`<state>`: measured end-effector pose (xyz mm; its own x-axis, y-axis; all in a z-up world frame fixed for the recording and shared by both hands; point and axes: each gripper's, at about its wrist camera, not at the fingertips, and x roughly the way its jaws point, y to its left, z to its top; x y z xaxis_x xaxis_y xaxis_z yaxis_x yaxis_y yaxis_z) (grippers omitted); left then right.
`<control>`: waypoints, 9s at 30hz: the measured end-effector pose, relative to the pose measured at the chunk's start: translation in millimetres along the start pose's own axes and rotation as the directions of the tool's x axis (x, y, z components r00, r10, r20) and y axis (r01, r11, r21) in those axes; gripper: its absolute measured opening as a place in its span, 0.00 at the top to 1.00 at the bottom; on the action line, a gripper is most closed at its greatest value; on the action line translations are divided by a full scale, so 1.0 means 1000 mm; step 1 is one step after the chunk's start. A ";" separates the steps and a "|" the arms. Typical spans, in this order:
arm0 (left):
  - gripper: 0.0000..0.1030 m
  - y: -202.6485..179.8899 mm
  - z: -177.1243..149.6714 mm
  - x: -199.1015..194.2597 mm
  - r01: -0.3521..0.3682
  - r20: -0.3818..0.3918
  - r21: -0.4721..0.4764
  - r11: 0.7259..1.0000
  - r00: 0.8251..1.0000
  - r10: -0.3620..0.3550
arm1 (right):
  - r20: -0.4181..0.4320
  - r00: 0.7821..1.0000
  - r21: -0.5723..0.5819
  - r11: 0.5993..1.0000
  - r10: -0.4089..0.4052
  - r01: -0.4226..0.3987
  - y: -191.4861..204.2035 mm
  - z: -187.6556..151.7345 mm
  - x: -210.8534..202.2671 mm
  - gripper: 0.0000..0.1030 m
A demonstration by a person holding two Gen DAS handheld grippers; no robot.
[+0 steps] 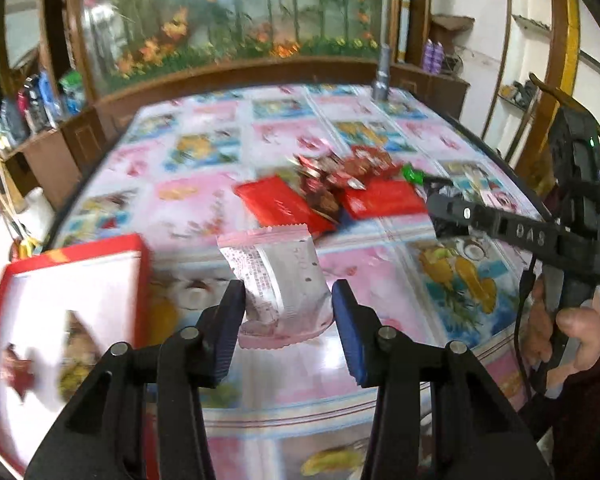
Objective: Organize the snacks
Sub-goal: 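Lift both held packets and carry them toward the red-rimmed white box, then lower both packets into the white box and open both tools, then grasp a long red packet with the left tool while the right tool grasps another, then carry both red packets over the white box and open both tools, then move both open tools back over the remaining snacks on the table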
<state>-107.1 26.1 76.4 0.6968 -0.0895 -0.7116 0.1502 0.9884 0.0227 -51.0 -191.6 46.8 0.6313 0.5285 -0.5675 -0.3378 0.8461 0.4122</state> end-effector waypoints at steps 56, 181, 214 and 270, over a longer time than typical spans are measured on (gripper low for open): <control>0.57 0.191 -0.077 -0.080 -0.469 0.087 -0.269 0.841 0.858 0.506 | -0.219 0.910 -0.226 0.889 0.352 -0.398 0.256 -0.039 0.086 0.69; 0.25 -0.004 0.072 0.161 -0.157 -0.231 -0.012 0.988 0.961 0.150 | -0.281 0.918 -0.315 0.930 -0.280 0.187 -0.017 0.043 0.093 0.47; 0.57 0.013 0.027 0.016 -0.025 0.078 -0.034 0.999 0.997 0.027 | -0.280 0.957 -0.078 0.995 -0.079 0.059 -0.001 0.013 0.062 0.50; 0.28 0.090 -0.038 -0.072 -0.132 0.079 -0.115 0.985 0.987 0.141 | -0.010 0.998 0.074 0.996 0.055 -0.054 0.061 0.062 0.048 0.34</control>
<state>-170.0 126.3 102.8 0.7642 0.0418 -0.6436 -0.0245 0.9991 0.0357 2.1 -118.6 89.3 0.6049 0.5746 -0.5514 -0.3188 0.8092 0.4936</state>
